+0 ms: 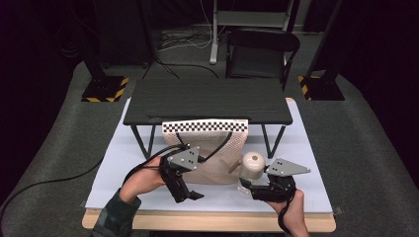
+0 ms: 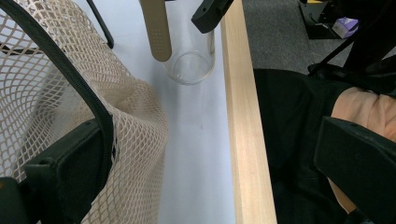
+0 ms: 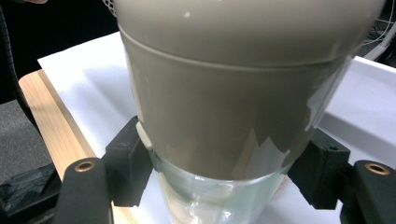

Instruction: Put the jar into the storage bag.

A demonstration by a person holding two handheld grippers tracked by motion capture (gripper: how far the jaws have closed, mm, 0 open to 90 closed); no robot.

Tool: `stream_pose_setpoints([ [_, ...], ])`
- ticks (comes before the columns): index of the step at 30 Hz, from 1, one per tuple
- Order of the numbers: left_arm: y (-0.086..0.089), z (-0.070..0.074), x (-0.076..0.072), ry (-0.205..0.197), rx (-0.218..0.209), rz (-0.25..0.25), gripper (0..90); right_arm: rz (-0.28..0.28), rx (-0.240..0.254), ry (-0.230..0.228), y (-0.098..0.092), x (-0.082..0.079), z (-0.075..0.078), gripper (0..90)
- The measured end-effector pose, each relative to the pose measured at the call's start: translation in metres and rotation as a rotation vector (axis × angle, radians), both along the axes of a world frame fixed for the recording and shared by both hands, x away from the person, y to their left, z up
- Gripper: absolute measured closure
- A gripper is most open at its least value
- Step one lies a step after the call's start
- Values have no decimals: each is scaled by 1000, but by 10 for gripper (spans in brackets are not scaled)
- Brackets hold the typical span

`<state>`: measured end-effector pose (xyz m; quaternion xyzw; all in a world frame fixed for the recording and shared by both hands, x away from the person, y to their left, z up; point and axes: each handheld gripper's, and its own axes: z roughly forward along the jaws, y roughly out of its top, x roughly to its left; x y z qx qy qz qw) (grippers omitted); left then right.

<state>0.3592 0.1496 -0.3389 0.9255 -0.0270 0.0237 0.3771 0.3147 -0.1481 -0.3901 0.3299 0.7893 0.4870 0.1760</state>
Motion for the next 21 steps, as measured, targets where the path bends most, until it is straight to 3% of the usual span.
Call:
stream_pose_setpoints([
  [21,0,-1,0,-1,7,2,0,27,19,-11,16,9,12,297],
])
